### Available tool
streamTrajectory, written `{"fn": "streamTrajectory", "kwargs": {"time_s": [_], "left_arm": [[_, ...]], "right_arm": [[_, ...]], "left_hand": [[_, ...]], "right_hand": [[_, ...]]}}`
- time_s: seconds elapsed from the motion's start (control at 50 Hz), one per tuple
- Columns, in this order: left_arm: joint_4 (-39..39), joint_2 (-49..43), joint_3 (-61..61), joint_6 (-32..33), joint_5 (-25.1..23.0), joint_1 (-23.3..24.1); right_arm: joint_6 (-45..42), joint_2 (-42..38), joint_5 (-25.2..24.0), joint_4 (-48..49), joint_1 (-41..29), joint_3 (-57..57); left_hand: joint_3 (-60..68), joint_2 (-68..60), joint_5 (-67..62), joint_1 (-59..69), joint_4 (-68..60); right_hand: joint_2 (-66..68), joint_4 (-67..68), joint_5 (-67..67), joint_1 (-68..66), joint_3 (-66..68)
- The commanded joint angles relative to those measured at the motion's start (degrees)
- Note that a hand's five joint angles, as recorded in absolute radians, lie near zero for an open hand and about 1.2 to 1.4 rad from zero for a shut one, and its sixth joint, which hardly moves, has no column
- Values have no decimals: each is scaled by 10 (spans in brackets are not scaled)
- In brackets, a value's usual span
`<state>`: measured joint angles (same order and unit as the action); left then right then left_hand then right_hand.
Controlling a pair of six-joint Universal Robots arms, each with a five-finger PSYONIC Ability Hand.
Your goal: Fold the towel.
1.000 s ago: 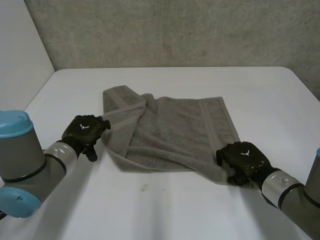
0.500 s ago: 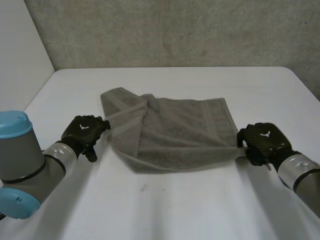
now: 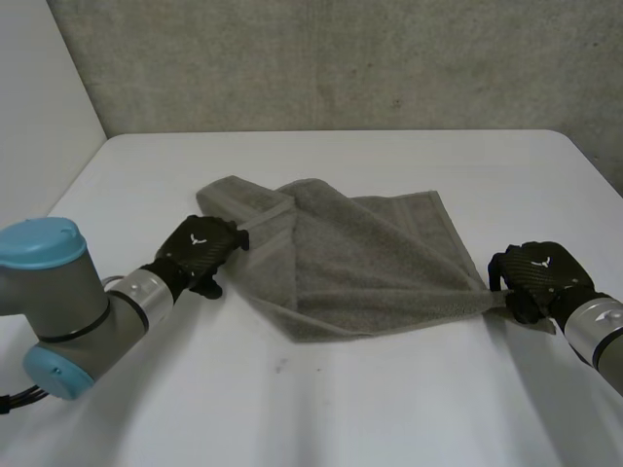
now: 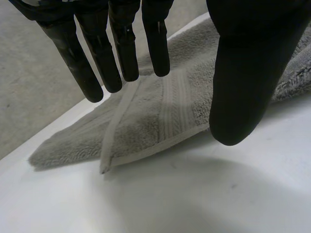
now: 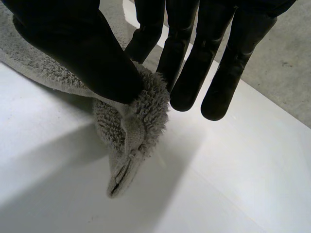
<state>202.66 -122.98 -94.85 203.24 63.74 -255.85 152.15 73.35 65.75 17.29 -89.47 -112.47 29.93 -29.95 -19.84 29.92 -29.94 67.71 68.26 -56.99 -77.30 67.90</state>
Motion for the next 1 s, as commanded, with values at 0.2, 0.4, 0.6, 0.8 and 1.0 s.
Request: {"fn": "streamTrajectory", "kwargs": {"time_s": [0.2, 0.4, 0.6, 0.8, 1.0], "left_arm": [[-2, -73, 77, 1, -7, 11], [-2, -89, 90, 1, -7, 18], [-2, -106, 111, 0, -6, 24], [14, -48, 107, -4, 19, 31], [7, 117, 19, 0, 65, 22]], "right_arm": [[0, -3, 0, -1, -1, -1], [0, -4, 0, -1, -1, -2], [0, -8, 0, 0, -2, -1], [0, -2, 1, -2, -1, 1], [-1, 12, -1, -108, -7, 55]], "left_hand": [[128, -127, -128, 128, -127], [127, -127, -128, 128, -127], [371, -371, -372, 372, -371], [501, -501, -502, 501, -501], [501, -501, -502, 501, -501]], "right_hand": [[123, 117, -130, -27, 121], [123, 117, -130, -27, 121], [123, 117, -130, -27, 121], [123, 117, -130, -27, 121], [123, 117, -130, -27, 121]]}}
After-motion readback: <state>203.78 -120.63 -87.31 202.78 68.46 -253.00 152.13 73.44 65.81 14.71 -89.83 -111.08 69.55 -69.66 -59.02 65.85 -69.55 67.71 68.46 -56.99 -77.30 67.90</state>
